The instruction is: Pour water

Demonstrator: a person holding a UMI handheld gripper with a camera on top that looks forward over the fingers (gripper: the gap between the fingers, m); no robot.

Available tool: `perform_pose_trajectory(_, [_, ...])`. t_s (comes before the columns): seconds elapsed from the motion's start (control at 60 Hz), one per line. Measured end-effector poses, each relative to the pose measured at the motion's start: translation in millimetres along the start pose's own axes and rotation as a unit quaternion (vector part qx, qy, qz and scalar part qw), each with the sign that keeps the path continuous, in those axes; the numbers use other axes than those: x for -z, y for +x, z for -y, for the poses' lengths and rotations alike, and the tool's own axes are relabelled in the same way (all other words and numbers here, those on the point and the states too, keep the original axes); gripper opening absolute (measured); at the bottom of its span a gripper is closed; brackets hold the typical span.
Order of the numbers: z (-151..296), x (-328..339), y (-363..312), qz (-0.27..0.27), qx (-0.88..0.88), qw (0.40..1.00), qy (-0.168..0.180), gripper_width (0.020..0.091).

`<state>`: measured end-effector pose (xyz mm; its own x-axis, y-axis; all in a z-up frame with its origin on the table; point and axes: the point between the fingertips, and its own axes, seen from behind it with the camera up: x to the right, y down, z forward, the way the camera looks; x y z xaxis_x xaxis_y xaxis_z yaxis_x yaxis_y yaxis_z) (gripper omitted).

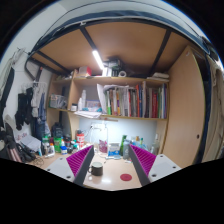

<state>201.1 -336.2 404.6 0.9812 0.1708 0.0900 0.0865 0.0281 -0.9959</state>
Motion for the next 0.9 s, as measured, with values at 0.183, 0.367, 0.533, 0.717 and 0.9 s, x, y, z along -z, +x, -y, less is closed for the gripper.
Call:
perform_pose_trajectory(0.183, [-13.4, -6.4, 12.1, -0.002, -0.011, 1.000, -0.006, 0.0799])
perform_pose_trajectory(0.367, [-49.2, -20.6, 51.6, -0.021, -0.024, 0.999, -0.026, 0.0798])
perform_pose_trajectory(0.533, [-93.1, -39.1, 100.8, -0.046, -0.031, 0.998, -0.036, 0.0795])
perform_pose_trajectory(0.717, [-152.2, -65.7, 166.3, -0.084, -0.034, 0.996, -0.024, 0.0789])
perform_pose_trajectory(0.9, [-207.4, -110.8, 218.4, -0.113, -0.041, 0.993, -0.010, 0.0789])
